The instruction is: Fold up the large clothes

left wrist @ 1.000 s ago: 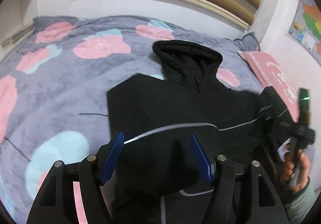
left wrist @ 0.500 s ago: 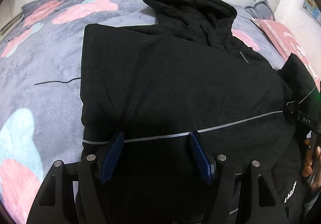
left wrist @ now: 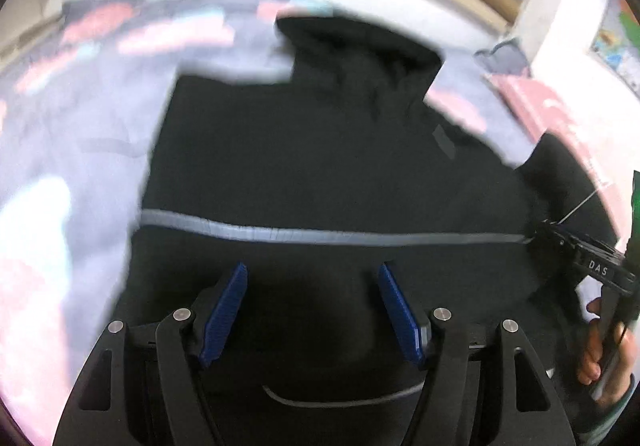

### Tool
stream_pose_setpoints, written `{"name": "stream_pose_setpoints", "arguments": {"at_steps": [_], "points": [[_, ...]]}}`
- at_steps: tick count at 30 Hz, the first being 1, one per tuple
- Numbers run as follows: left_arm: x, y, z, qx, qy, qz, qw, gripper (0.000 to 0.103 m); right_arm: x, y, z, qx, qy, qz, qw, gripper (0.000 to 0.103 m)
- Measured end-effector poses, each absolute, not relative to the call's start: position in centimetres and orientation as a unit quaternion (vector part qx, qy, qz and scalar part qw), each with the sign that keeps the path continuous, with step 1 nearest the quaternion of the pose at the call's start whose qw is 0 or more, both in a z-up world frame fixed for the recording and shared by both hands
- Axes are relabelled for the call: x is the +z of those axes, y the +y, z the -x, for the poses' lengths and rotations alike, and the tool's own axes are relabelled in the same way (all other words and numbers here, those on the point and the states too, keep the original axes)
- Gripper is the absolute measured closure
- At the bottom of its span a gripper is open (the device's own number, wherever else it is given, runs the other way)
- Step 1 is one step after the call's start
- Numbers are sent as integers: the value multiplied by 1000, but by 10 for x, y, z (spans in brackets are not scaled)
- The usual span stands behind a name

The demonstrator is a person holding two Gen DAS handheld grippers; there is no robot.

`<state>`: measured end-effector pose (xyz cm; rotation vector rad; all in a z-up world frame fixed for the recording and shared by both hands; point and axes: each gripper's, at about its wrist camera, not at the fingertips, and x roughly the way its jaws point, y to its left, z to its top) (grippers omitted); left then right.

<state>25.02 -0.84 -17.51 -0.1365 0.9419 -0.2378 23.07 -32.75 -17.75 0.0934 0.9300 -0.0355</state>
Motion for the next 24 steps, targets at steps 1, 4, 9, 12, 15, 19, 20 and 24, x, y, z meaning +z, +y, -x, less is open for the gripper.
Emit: {"name": "stream_pose_setpoints", "arguments": {"at_steps": [1, 4, 9, 12, 15, 19, 20, 24], "points": [[-182, -9, -246, -116, 434, 59, 891, 34, -193, -326, -232, -26, 460, -30, 887, 31], [-183, -15, -243, -109, 414, 40, 903, 30, -207, -323, -231, -32, 453, -18, 891, 31], [-188, -22, -242, -100, 405, 22, 909, 28, -205, -316, -223, -47, 448, 4, 893, 31], [-188, -22, -240, -100, 404, 23, 909, 28, -188, -316, -220, -31, 448, -7, 893, 31], [-187, -22, -240, -100, 404, 22, 909, 28, -145, -333, -198, 5, 414, -46, 909, 32], [-187, -21, -237, -99, 403, 18, 910, 26, -92, -391, -166, -7, 373, -79, 924, 32], [-188, -23, -237, -99, 403, 17, 910, 26, -84, -411, -160, -12, 368, -94, 925, 32], [-189, -25, -238, -96, 403, 11, 910, 24, -82, -498, -156, -78, 367, -116, 920, 29]]}}
